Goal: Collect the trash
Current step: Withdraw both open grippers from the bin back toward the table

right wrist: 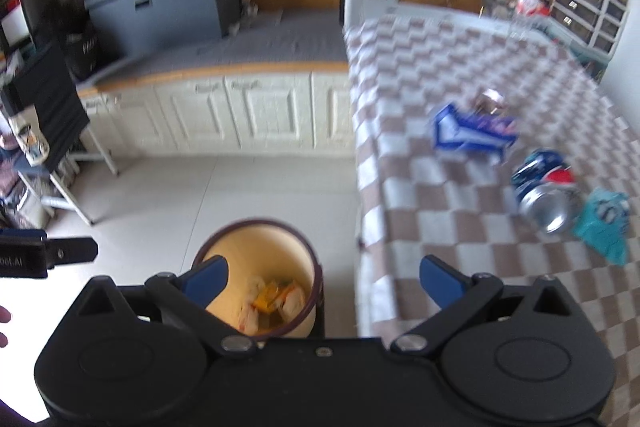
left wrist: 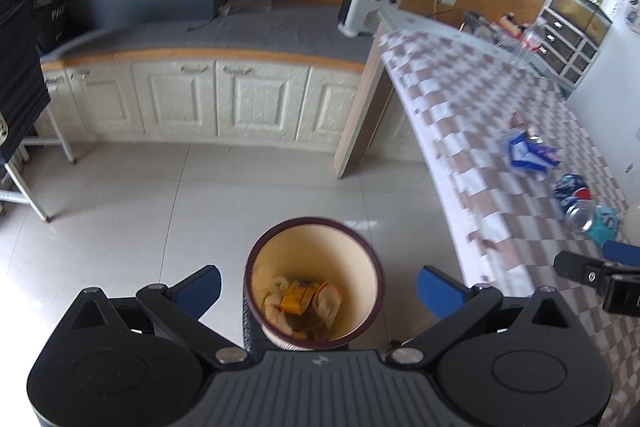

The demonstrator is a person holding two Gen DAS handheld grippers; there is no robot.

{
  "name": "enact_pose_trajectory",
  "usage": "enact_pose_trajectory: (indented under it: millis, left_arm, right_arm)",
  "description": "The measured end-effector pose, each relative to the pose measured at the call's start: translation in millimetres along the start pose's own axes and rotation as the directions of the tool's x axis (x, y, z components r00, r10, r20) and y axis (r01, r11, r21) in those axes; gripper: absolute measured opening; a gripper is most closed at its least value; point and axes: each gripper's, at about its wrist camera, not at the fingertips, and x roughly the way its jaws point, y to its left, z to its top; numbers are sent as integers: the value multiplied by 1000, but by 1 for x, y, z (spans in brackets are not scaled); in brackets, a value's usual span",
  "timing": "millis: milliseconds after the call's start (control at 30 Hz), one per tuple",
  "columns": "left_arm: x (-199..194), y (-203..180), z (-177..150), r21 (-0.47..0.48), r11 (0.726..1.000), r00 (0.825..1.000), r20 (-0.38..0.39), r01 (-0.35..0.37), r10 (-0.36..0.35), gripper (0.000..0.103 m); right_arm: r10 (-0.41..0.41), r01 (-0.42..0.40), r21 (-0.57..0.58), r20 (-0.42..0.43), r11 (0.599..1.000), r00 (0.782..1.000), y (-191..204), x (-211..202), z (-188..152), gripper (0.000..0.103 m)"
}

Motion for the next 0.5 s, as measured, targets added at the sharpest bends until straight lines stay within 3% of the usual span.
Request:
enact_pose_trajectory:
  millis: [200, 500]
  left_arm:
    - [-29, -53, -3, 17, 1000, 997, 83, -3, 1, 103]
    - [-47, -147, -19, 35, 999, 987, 158, 18, -23, 103]
  right_arm:
    - [-1, 0, 10, 102, 1000, 995, -44, -40, -2, 103]
    - [-18, 14, 24, 191, 1000, 981, -131, -88, -16, 103]
